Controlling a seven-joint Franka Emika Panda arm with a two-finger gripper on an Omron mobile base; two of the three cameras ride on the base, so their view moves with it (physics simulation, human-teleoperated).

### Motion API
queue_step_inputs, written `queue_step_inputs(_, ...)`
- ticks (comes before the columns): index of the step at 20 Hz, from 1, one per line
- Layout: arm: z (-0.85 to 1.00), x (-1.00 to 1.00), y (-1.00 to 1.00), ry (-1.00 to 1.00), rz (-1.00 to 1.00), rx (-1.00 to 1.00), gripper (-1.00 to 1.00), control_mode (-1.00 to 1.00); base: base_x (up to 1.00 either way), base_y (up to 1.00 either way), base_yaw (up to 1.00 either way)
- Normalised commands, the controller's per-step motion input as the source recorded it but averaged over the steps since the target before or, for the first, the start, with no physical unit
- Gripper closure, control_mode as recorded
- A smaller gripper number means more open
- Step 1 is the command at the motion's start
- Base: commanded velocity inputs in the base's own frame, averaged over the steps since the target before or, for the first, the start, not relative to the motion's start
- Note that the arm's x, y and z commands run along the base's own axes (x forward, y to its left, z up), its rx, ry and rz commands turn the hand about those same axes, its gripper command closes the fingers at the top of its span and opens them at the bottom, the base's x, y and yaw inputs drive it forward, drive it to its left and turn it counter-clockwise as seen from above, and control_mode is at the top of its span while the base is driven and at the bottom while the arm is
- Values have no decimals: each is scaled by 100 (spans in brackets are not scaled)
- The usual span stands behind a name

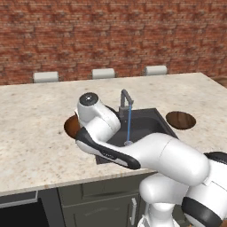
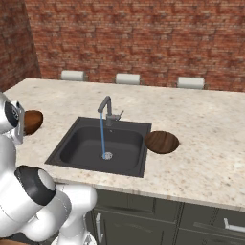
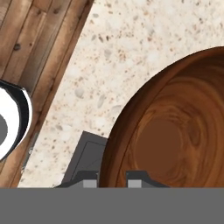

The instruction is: Rinse each bowl for a few seconds and place them down in the sink or on the counter.

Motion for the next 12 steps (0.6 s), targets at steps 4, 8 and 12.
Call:
queue_step_inputs(4,2,-3,-20,-1,0,-2,100,-100,0,0,0)
queue_step_inputs(8,0,-4,-34,0,0,-1,100,-100,0,0,0)
queue_step_inputs(12,0,-11,-43,0,-1,0,100,-100,0,0,0)
